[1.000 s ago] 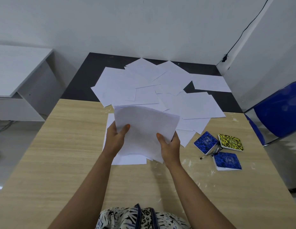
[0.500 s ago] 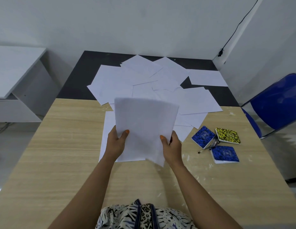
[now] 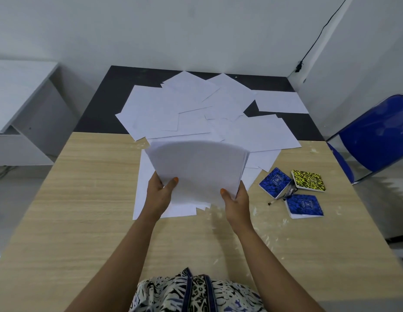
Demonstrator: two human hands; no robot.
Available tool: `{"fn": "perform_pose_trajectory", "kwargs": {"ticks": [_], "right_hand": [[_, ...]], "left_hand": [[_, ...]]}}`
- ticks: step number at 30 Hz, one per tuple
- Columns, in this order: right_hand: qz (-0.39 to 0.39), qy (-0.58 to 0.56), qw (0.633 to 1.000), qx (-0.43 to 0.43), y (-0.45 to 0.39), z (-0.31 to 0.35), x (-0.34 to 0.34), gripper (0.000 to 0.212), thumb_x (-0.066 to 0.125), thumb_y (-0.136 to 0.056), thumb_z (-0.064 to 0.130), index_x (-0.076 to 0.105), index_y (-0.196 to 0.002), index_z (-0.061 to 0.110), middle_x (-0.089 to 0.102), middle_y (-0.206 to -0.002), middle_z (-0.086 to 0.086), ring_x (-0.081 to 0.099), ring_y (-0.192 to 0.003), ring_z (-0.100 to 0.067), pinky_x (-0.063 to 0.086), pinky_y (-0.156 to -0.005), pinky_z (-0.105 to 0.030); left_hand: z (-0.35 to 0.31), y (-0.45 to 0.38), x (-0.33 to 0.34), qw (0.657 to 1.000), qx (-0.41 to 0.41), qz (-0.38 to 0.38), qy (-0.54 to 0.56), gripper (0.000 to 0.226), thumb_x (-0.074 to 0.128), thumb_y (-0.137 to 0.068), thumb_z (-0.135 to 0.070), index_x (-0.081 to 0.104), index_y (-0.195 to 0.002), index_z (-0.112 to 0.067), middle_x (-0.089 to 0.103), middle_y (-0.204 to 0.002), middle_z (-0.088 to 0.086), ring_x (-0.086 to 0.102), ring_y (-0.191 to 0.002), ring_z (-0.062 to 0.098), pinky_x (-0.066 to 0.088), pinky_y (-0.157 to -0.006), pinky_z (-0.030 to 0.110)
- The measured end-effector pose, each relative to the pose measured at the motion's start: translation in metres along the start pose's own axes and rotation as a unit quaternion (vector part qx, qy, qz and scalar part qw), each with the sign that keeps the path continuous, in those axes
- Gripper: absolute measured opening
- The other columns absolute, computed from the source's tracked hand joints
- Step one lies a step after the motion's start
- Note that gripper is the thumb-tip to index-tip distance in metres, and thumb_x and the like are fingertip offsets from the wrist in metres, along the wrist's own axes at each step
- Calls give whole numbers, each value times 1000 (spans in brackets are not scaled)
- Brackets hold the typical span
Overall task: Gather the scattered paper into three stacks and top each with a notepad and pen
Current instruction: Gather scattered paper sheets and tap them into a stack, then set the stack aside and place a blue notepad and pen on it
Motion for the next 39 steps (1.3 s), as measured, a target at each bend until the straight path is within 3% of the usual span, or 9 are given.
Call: {"fn": "perform_pose_trajectory", "kwargs": {"ticks": [5,10,16,18,21,25,30,35,39], "right_hand": [[7,-18,998,53,4,-18,0,50,57,-92,2,41,-135,23,61,-118,9,60,-102,4,48,-85,-17],[21,49,997,47,0,-20,3,33,52,-97,13,43,-123,32,59,-110,17,58,-102,1,47,-87,-21],[-10,83,996,34,-5,-14,0,17,52,-98,17,48,-114,17,59,-100,17,59,-93,5,46,-86,-24],[11,97,994,46,-4,-11,2,29,49,-99,19,44,-128,15,59,-107,13,60,-102,-9,44,-87,-25],[25,105,991,78,-6,-13,0,44,42,-102,16,32,-145,14,46,-112,12,47,-101,-7,34,-87,-19],[11,89,992,87,-16,-23,-14,33,44,-98,8,50,-129,18,60,-115,8,58,-108,-12,42,-90,-23],[12,65,991,117,-16,-33,-30,31,46,-95,5,54,-117,26,63,-107,11,60,-99,-7,46,-80,-19],[24,113,982,147,-15,-46,-42,28,48,-95,9,51,-119,23,60,-110,6,57,-104,-14,40,-87,-24],[11,151,972,179,-16,-58,-66,32,55,-95,19,50,-125,14,58,-109,4,56,-101,-17,39,-84,-25]], "left_hand": [[11,4,8,999,3,29,-36,48,63,-90,-11,45,-134,-15,60,-124,-1,57,-112,9,50,-89,24],[11,2,15,996,-3,24,-86,36,53,-97,-14,49,-133,-13,62,-121,-2,58,-109,15,48,-90,29],[3,-4,16,995,-22,-10,-99,25,55,-96,-14,51,-120,-12,58,-110,-3,57,-98,16,44,-75,21],[5,-4,20,995,-35,-8,-90,25,55,-96,-14,51,-120,-12,58,-109,-2,57,-95,16,45,-70,18],[10,-2,24,996,-58,-5,-71,26,55,-96,-15,50,-121,-14,58,-110,-3,57,-95,14,45,-71,20],[20,-3,24,991,-120,39,-34,31,56,-94,-15,53,-125,-16,63,-115,-4,62,-102,17,50,-82,30],[30,-2,31,979,-171,104,-26,39,55,-93,-10,49,-131,-19,61,-122,-2,61,-109,19,50,-89,33],[27,1,55,981,-138,104,-93,32,48,-94,-1,46,-122,-17,59,-109,0,61,-90,10,47,-66,20],[32,6,73,981,-124,103,-111,29,47,-93,2,49,-117,-15,60,-101,-1,61,-83,7,46,-62,18]]}}
Point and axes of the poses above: each hand's wrist, its own y-axis away from the middle knuckle, its own x-axis out of the palm, z = x × y, the point moved 4 cm from there along -y, towards the middle knuckle
